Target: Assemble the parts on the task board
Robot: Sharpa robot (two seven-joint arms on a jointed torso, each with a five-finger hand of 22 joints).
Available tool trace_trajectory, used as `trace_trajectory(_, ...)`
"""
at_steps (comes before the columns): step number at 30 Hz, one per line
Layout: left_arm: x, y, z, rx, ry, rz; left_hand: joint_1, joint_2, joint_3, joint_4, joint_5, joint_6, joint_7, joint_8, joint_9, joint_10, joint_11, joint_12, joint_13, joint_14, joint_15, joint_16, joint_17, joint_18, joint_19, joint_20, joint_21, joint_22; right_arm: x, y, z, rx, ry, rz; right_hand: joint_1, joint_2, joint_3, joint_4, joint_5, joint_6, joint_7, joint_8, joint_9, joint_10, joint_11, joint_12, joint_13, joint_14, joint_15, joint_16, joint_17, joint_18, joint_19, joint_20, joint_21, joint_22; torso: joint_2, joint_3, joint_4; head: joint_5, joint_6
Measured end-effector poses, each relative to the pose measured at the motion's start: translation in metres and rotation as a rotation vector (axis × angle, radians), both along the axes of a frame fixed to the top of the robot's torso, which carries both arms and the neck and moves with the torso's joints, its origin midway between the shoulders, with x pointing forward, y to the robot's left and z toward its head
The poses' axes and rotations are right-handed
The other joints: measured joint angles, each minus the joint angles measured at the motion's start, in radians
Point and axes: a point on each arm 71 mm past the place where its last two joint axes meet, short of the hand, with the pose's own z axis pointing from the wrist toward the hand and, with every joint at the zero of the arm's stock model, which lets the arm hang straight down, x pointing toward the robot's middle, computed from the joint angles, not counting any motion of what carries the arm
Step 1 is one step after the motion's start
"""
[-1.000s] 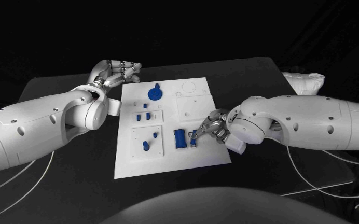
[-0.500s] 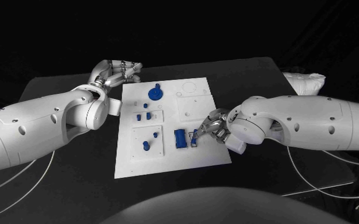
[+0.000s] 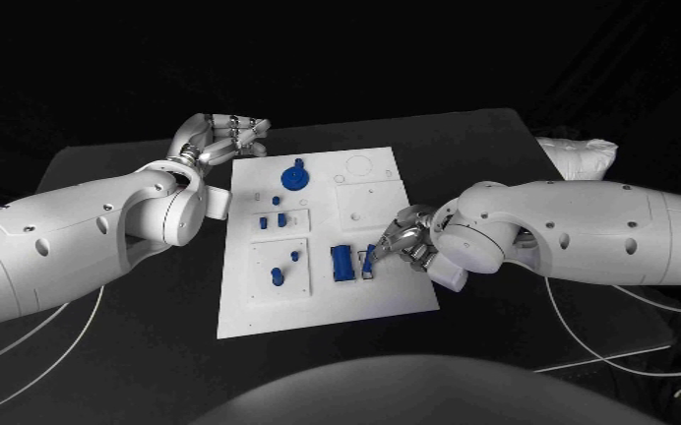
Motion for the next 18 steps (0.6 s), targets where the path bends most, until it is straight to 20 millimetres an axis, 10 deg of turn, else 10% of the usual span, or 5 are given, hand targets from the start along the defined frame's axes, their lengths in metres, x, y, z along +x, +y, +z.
trace_trajectory(18,0.0001,0.0,-0.0002,0.0,0.002,0.0,0.0,0.0,0.0,0.0,0.0,0.0,0.0,0.0,0.0,0.0,0.0,0.0,0.0,0.0,0.0,0.0,-0.001,0.0,0.0,0.0,0.0,-0.001,0.0004,-0.0023,-0.0013,-0.006,0.009,0.003,-0.009,-0.025,0.004,0.0,-0.036,0.02,-0.009,-0.033,-0.034,0.0,0.0,0.0,0.001,0.0,0.0,0.0,0.0,0.0,0.0,0.0,0.0,0.001,0.0,0.0,0.0,0.001,0.0)
